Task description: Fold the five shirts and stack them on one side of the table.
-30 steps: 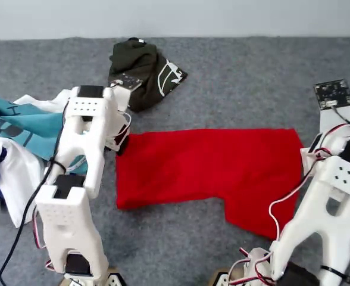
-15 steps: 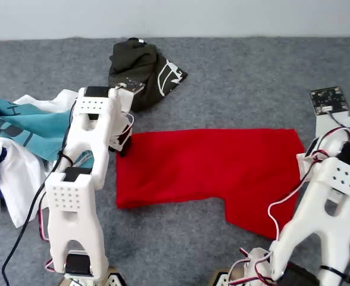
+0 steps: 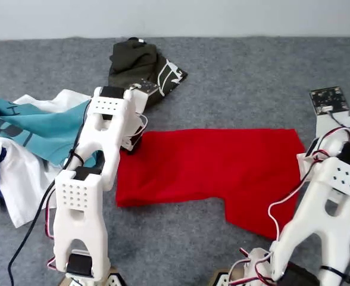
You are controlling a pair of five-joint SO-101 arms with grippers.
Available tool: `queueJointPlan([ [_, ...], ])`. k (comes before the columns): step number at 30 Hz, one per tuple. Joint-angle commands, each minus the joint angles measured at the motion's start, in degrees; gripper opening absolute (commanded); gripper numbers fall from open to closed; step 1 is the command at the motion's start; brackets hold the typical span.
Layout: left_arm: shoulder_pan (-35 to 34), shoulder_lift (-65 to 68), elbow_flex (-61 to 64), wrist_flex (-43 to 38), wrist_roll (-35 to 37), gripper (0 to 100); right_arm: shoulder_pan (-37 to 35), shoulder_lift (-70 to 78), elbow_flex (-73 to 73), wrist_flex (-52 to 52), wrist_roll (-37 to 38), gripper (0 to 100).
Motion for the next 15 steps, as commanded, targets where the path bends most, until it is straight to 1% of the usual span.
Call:
queueJointPlan([
  [1,0.53,-0.53,-2.07,-0.18,0.44,4,0.31,-2.42,-0.44,-0.13,0.53,19.0],
  [5,-0.35,-0.44,-5.67,2.29,0.44,4,0.31,-2.42,-0.44,-0.13,0.53,19.0],
  [8,-2.64,-0.09,-8.84,4.22,0.44,4,0.31,-2.42,-0.44,-0.13,0.53,19.0],
  [11,-4.92,-0.09,-10.68,4.66,0.18,4,0.31,-2.42,-0.44,-0.13,0.53,19.0],
  [15,-5.54,0.0,-10.77,4.66,-1.41,4,0.31,-2.42,-0.44,-0.13,0.53,19.0],
])
